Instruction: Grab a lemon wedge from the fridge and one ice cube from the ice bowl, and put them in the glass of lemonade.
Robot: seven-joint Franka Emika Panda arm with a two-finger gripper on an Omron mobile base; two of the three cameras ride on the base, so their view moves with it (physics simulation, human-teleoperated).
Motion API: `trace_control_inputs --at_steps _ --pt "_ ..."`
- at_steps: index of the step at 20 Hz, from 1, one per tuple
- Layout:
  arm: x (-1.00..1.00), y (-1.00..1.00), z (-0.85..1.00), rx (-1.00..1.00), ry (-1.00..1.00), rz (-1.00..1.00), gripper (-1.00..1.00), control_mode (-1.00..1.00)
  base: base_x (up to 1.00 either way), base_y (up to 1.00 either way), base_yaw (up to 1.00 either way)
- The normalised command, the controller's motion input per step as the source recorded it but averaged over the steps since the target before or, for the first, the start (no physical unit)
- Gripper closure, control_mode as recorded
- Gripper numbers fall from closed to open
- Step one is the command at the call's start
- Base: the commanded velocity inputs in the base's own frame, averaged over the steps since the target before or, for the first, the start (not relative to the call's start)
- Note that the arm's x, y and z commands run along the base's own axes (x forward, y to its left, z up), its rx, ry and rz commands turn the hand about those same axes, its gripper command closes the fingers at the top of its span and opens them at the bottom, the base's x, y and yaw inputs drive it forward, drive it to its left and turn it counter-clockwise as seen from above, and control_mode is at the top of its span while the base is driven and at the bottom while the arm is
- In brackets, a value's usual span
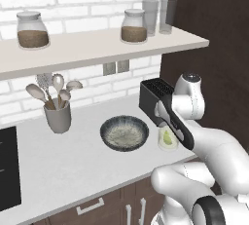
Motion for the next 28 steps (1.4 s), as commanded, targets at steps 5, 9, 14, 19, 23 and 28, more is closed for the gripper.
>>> trace_control_inputs --at_steps 5,9,14,19,23,28 --pt "0.00 0.00 0.00 0.00 0.00 0.00 -1.00 -1.00 0.00 0.00 0.00" --pt "0.00 0.00 0.05 0.00 0.00 0.00 -1.00 -1.00 0.00 0.00 0.00" --pt "-0.05 0.00 0.32 0.06 -0.01 0.00 -1.00 -1.00 0.00 0.00 0.00" --pt "-0.22 0.00 0.34 0.07 -0.03 0.00 -1.00 -1.00 0.00 0.00 0.00" --pt "-0.33 0.15 0.41 0.05 -0.04 0.03 -1.00 -1.00 0.00 0.00 0.00" --pt "-0.55 0.43 0.43 0.07 -0.12 0.09 -1.00 -1.00 0.00 0.00 0.00"
